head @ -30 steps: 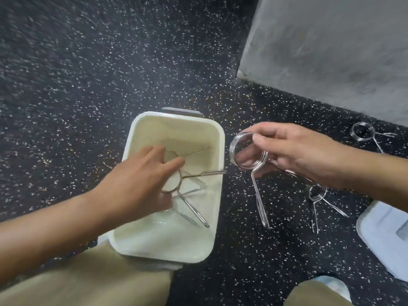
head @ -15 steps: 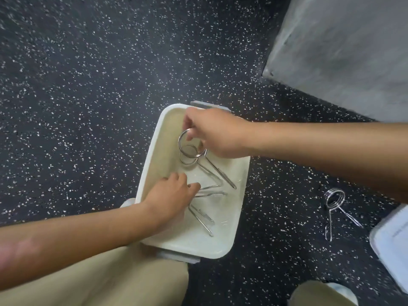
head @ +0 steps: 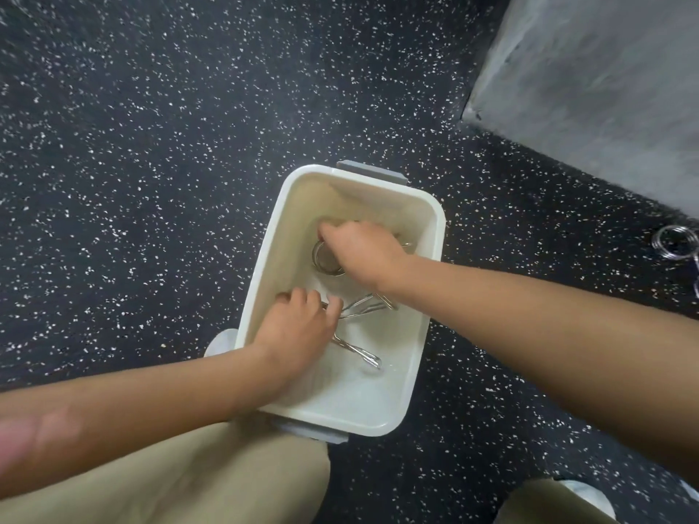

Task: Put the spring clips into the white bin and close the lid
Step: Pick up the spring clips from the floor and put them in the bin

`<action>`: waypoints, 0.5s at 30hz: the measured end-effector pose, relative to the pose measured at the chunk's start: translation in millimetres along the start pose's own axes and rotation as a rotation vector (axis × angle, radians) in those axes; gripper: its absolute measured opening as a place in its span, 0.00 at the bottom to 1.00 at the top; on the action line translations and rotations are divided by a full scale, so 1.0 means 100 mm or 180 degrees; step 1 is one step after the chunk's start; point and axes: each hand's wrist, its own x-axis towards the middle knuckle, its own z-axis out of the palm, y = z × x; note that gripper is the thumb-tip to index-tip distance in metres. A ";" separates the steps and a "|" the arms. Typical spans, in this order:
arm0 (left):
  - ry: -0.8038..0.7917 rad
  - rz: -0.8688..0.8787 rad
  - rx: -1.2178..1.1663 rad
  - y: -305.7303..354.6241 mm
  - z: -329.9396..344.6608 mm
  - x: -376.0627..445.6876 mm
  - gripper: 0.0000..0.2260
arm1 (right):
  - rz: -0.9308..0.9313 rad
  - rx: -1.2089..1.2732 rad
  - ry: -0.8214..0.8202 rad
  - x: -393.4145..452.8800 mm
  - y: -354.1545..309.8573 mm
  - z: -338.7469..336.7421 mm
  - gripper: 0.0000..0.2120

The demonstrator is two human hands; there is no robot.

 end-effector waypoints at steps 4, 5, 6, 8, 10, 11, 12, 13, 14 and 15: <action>0.0041 0.0075 -0.0404 -0.08 -0.10 -0.11 0.24 | 0.0032 -0.0089 0.0040 0.03 -0.02 0.02 0.15; 0.0161 0.0124 -0.0527 -0.10 -0.12 -0.14 0.21 | 0.0065 -0.0074 0.0047 0.03 -0.01 0.01 0.15; 0.0287 0.0130 -0.0666 -0.10 -0.12 -0.15 0.19 | 0.0083 -0.0065 0.0039 0.03 -0.01 0.00 0.14; 0.0471 0.0163 -0.0773 -0.12 -0.19 -0.19 0.15 | 0.0097 -0.0049 0.0014 0.05 0.00 -0.01 0.14; 0.0644 0.0204 -0.0824 -0.14 -0.26 -0.21 0.13 | 0.0130 0.0049 0.0021 0.04 0.02 0.00 0.15; 0.0714 0.0190 -0.0843 -0.16 -0.29 -0.21 0.13 | 0.0140 0.0133 0.0068 0.04 0.04 0.01 0.17; 0.0755 0.0187 -0.0871 -0.18 -0.31 -0.20 0.13 | 0.0150 0.0234 0.0125 0.03 0.08 0.01 0.19; 0.0767 0.0202 -0.0892 -0.20 -0.35 -0.20 0.13 | 0.0154 0.0357 0.0194 0.01 0.11 0.00 0.20; 0.0814 0.0227 -0.0924 -0.21 -0.38 -0.19 0.12 | 0.0144 0.0496 0.0285 -0.02 0.16 -0.03 0.20; 0.0858 0.0244 -0.0956 -0.23 -0.42 -0.17 0.12 | 0.0132 0.0644 0.0398 -0.07 0.21 -0.07 0.19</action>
